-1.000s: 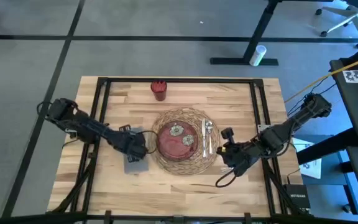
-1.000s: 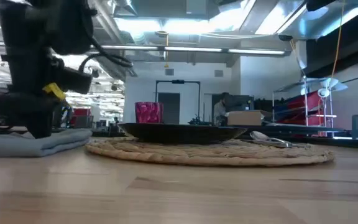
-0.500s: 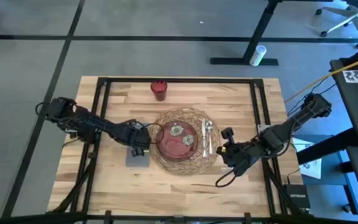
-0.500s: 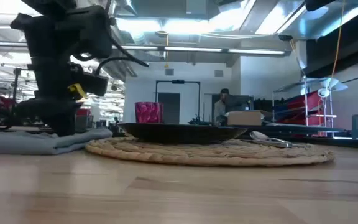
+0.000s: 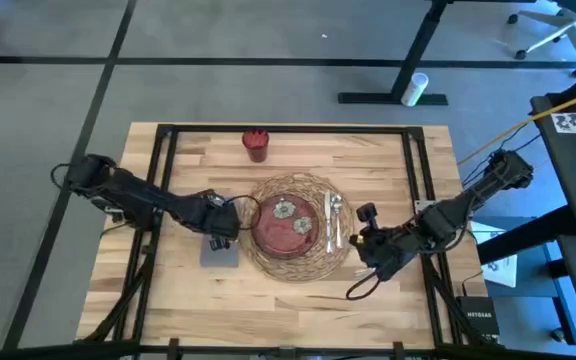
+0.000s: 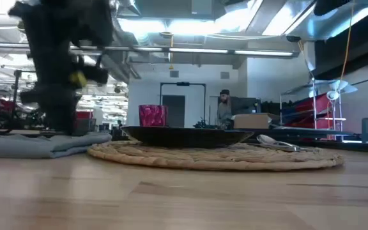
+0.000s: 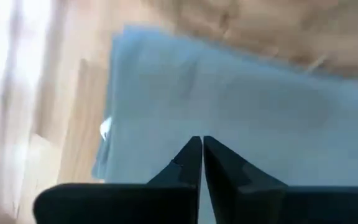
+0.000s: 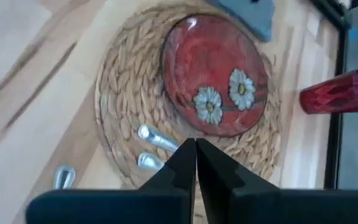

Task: Set table place
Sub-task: Move the gray table napkin to the left of the brown placemat, then put the silver fork on the gray table napkin

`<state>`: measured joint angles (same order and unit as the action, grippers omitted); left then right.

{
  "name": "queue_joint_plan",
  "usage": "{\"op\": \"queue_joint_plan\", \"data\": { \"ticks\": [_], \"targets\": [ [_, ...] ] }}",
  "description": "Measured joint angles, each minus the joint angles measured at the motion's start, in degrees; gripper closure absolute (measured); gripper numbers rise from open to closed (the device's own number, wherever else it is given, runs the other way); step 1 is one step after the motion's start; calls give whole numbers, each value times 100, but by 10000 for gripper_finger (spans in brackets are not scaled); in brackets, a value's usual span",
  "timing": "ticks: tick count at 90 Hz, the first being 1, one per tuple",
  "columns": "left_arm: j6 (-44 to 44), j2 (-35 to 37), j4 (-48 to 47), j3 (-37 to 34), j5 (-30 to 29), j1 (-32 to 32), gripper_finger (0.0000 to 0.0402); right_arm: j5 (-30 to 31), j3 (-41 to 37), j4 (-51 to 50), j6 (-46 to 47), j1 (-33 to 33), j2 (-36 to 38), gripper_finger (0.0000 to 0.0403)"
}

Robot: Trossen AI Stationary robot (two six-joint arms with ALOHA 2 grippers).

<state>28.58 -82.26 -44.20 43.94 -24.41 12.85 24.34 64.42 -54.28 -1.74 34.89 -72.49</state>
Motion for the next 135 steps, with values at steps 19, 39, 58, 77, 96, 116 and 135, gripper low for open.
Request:
{"op": "queue_joint_plan", "data": {
  "ticks": [19,39,58,77,96,116,135],
  "targets": [
    [558,655,53,-2,-61,463,402,-597,-8,-228,294,96,-73,402],
    [956,749,380,0,-149,1099,402,-822,-625,-230,1070,391,-90,402],
    [1262,749,369,0,-282,1469,402,-1310,-1300,269,1551,387,-92,400],
    [1528,749,319,0,-282,1659,402,-1688,-1610,649,1647,392,-92,351],
    [1780,749,317,0,-285,1823,402,-1857,-1719,389,1764,420,-90,304],
    [1807,749,314,2,-286,1869,402,-1962,-1995,451,2078,420,-90,299],
    [1902,749,318,1,-288,1868,402,-2438,-2611,1044,2488,422,-90,298]
  ]
}}
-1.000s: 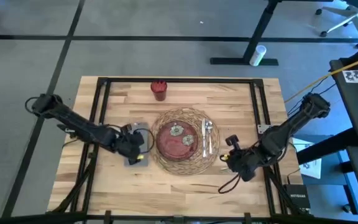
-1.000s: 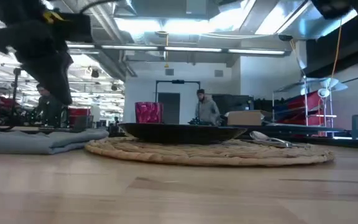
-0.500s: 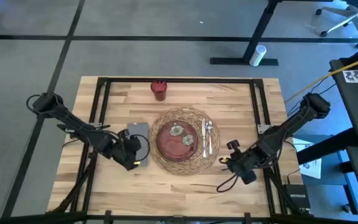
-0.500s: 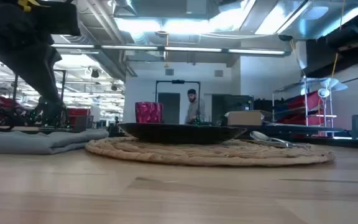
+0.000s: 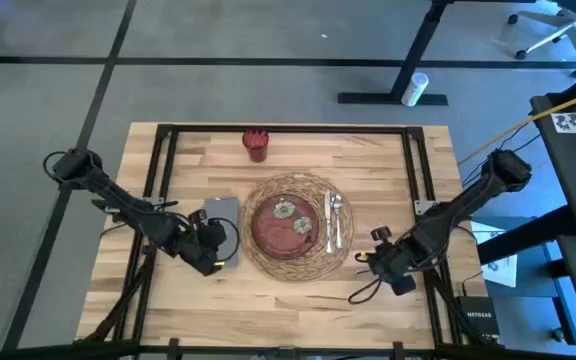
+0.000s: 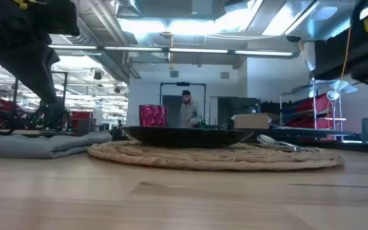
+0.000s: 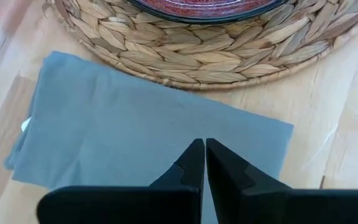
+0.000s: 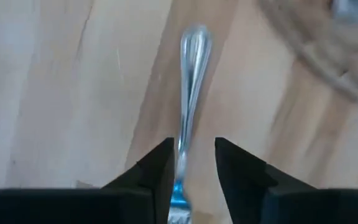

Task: Set table place
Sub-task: Put the silver fork on the gray table napkin

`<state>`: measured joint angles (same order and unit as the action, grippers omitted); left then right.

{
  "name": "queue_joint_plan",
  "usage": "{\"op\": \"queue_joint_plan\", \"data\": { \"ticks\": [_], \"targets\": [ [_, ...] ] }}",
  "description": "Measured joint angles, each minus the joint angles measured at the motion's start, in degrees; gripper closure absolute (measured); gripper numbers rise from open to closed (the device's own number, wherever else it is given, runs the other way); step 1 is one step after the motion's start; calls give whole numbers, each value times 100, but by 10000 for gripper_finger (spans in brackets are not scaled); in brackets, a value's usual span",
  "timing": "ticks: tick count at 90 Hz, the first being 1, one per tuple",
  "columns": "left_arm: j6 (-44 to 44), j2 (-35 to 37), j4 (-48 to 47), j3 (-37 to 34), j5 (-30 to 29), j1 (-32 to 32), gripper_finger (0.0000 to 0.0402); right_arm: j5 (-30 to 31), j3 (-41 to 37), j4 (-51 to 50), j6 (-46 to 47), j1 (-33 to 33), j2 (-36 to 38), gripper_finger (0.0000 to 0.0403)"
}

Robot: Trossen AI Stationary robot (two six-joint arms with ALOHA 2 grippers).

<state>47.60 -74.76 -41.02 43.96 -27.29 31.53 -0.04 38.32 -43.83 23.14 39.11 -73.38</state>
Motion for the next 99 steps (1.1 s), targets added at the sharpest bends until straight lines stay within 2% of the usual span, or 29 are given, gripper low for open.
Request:
{"op": "queue_joint_plan", "data": {
  "ticks": [29,50,60,75,87,99],
  "targets": [
    [200,2,10,-166,0,13,402,-366,-679,280,414,-2,2,298],
    [302,2,18,-220,2,15,402,-351,-920,750,518,-2,17,301],
    [301,2,19,-220,2,15,402,-244,-943,758,548,0,22,322],
    [218,2,145,-220,2,64,402,-23,-933,755,497,-7,11,390],
    [194,2,219,-220,4,164,402,61,-859,752,388,-7,-2,392],
    [194,4,268,-109,4,279,402,414,-615,797,215,-15,-7,398]
  ]
}}
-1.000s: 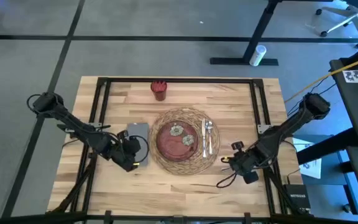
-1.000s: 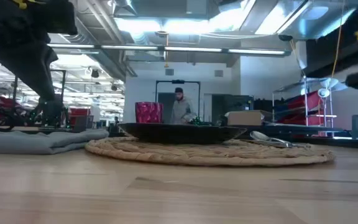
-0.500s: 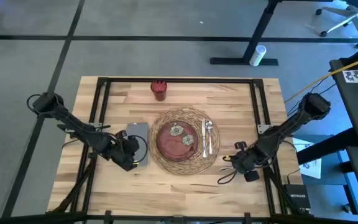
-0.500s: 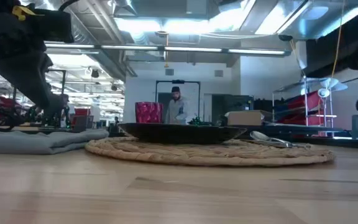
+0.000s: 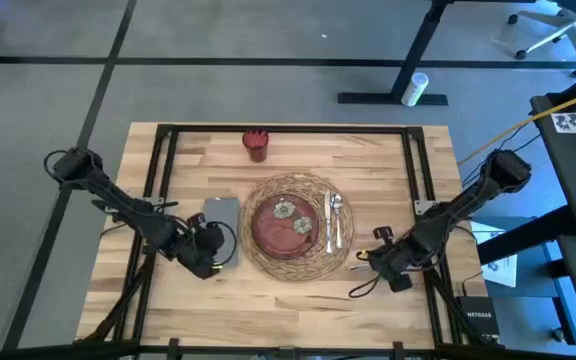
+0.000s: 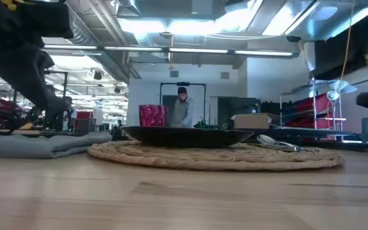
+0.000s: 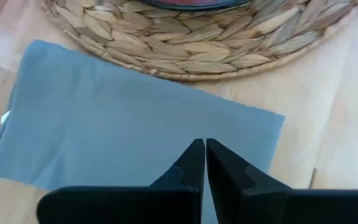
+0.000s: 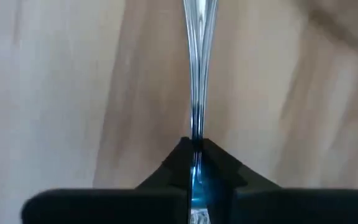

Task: Set table place
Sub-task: Put the silver fork on the gray table napkin

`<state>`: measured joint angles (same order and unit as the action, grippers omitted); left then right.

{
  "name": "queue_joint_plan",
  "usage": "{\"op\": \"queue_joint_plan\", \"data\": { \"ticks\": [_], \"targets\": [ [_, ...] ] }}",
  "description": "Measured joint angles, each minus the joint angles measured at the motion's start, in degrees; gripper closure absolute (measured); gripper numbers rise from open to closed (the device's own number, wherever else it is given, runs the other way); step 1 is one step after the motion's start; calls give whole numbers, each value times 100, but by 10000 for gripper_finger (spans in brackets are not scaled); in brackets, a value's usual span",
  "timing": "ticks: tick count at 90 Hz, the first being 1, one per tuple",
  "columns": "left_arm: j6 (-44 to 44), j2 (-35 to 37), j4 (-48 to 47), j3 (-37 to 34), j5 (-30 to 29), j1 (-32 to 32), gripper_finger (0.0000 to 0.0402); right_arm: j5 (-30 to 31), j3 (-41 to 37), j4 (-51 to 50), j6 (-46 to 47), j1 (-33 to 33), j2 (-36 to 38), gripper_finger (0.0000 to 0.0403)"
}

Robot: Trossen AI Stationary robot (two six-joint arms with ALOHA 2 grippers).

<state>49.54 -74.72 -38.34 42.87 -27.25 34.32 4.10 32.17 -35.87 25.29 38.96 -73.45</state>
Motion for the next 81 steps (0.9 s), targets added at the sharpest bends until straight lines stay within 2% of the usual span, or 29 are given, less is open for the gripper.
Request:
{"op": "queue_joint_plan", "data": {
  "ticks": [24,40,59,81],
  "targets": [
    [-350,2,-2,591,-1,271,402,576,1020,-647,-520,0,0,401],
    [-826,4,7,1005,-12,445,402,1091,1930,-1202,-1192,-165,0,402],
    [-1351,4,1,1432,-264,679,402,1346,2705,-1243,-2563,-977,-112,402],
    [-1832,255,89,1756,-852,984,402,1047,3343,-986,-4523,-2083,-664,402]
  ]
}}
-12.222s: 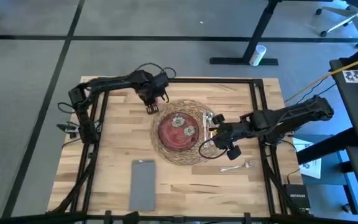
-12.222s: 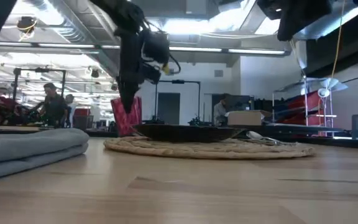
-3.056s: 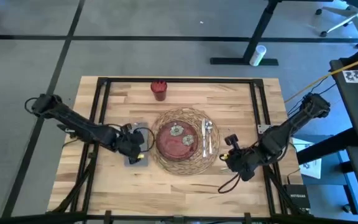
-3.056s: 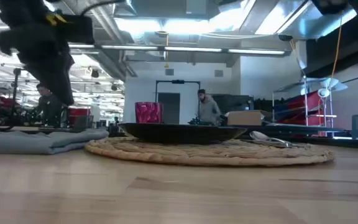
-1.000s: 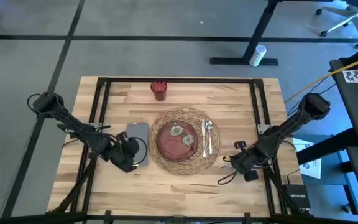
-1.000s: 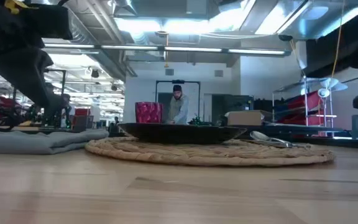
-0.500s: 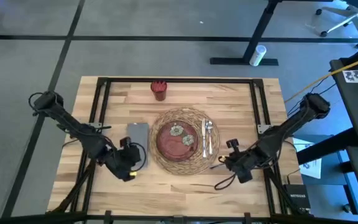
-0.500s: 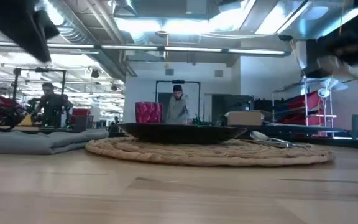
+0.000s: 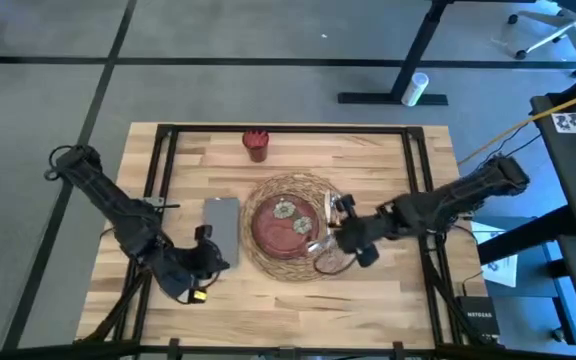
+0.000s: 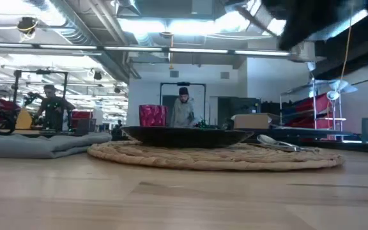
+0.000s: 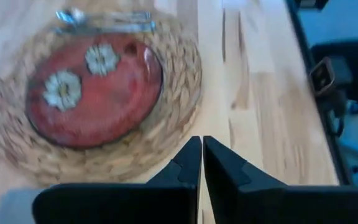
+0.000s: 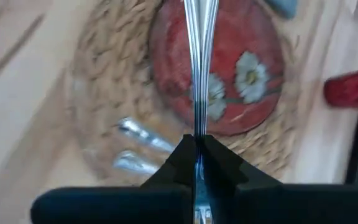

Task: Set table place
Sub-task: Put the silver fork on the gray table napkin

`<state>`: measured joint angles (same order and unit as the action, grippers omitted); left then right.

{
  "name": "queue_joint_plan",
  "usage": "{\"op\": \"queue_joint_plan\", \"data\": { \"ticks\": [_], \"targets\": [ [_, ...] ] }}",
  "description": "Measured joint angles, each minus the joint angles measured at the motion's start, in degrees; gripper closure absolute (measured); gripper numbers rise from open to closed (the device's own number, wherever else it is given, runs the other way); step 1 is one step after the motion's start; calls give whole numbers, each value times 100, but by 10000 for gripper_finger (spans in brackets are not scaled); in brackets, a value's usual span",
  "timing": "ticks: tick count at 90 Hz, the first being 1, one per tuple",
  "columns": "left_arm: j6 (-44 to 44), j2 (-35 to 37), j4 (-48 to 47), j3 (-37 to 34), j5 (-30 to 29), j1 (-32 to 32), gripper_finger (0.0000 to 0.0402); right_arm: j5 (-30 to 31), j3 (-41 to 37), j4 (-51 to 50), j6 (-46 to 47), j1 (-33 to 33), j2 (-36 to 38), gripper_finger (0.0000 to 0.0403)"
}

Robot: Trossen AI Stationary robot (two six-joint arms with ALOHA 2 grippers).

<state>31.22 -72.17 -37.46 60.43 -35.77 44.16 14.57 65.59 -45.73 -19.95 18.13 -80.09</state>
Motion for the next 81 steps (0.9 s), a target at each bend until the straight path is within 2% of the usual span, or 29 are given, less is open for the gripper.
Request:
{"op": "queue_joint_plan", "data": {
  "ticks": [14,35,59,81],
  "targets": [
    [-385,259,273,145,-350,246,402,-514,476,405,-1179,-599,-492,403],
    [-1507,786,1012,168,-658,502,402,-1160,1479,615,-2620,-1223,-1499,403],
    [-2239,1119,1119,172,-868,529,401,-1736,2888,768,-3832,-1492,-2808,403],
    [-2308,1135,1053,170,-907,514,402,-2146,4223,823,-4514,-1547,-3949,403]
  ]
}}
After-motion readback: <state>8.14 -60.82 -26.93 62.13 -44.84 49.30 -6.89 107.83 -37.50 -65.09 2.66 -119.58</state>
